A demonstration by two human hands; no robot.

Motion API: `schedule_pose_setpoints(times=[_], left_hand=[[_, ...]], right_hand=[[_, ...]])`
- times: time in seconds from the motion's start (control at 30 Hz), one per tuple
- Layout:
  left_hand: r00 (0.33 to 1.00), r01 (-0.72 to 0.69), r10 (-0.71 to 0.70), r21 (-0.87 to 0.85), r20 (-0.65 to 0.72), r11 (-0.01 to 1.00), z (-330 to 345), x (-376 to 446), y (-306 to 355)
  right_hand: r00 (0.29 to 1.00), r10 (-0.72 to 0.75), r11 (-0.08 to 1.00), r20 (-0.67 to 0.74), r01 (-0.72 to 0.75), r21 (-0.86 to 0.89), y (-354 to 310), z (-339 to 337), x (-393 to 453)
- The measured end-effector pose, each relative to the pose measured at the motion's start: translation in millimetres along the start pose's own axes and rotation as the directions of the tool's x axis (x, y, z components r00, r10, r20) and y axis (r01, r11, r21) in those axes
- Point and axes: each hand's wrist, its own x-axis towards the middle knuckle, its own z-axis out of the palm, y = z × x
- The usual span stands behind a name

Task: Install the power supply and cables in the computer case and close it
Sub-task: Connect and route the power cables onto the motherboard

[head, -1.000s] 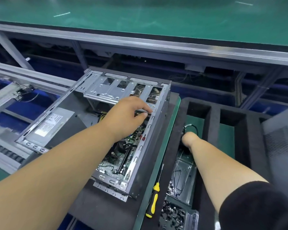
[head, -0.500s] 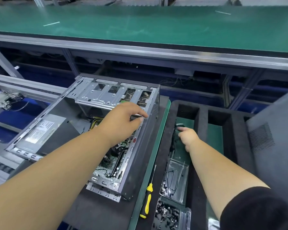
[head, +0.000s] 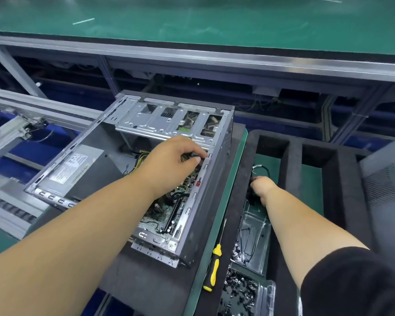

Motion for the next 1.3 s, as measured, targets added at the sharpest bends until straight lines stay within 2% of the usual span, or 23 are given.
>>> schedule_pose_setpoints(times=[0.23,0.33,0.47,0.57,0.67,0.77,0.93,1.0,1.03,1.07,1.13,1.2,1.23,1.3], left_hand=[[1.000,0.015,-0.015,-0.023,0.002,1.000,3,-5,-6],[1.000,0.023,-0.024,-0.037,-0.017,0.999,1,-6,-5],[1.000,0.007,-0.008,-0.074,-0.009,0.997,1,-3,2],[1.000,-0.017,0.018,-0.124,0.010,0.992,3,-1,11],[0.999,-0.042,0.046,-0.150,0.028,0.988,3,-1,21],[0.998,-0.016,0.029,-0.221,0.053,0.975,-1,-3,27],[0.997,0.047,-0.024,-0.345,0.072,0.937,-18,-4,27],[0.986,0.157,-0.111,-0.499,0.121,0.852,-27,1,25],[0.971,0.238,-0.165,-0.593,0.176,0.769,-33,3,23],[0.947,0.320,-0.208,-0.683,0.244,0.656,-40,6,20],[0.897,0.438,-0.238,-0.821,0.372,0.366,-57,10,9],[0.853,0.504,-0.226,-0.855,0.470,0.121,-75,14,-8],[0.839,0.521,-0.218,-0.851,0.498,0.066,-83,17,-16],[0.817,0.550,-0.245,-0.833,0.521,0.064,-97,20,-29]], right_hand=[[1.000,0.000,0.974,-0.018,0.004,0.225,7,1,5],[0.997,0.021,0.917,-0.077,0.012,0.400,6,-5,-1],[0.979,-0.006,0.866,-0.204,0.107,0.489,1,-28,-14],[0.961,-0.033,0.788,-0.276,0.194,0.584,-11,-46,-31],[0.948,-0.051,0.634,-0.313,0.273,0.724,-33,-57,-55],[0.945,-0.144,0.513,-0.295,0.326,0.794,-60,-62,-87],[0.852,-0.429,0.560,-0.302,0.513,0.651,-102,-47,-148],[0.795,-0.534,0.611,-0.288,0.598,0.519,-116,-34,-168],[0.765,-0.580,0.627,-0.278,0.638,0.448,-122,-27,-177],[0.738,-0.622,0.636,-0.261,0.671,0.382,-128,-20,-185],[0.706,-0.677,0.654,-0.207,0.706,0.272,-138,-4,-201],[0.699,-0.700,0.674,-0.147,0.714,0.187,-147,13,-212],[0.700,-0.703,0.686,-0.128,0.714,0.140,-151,22,-217],[0.701,-0.704,0.704,-0.115,0.710,0.023,-159,39,-223]])
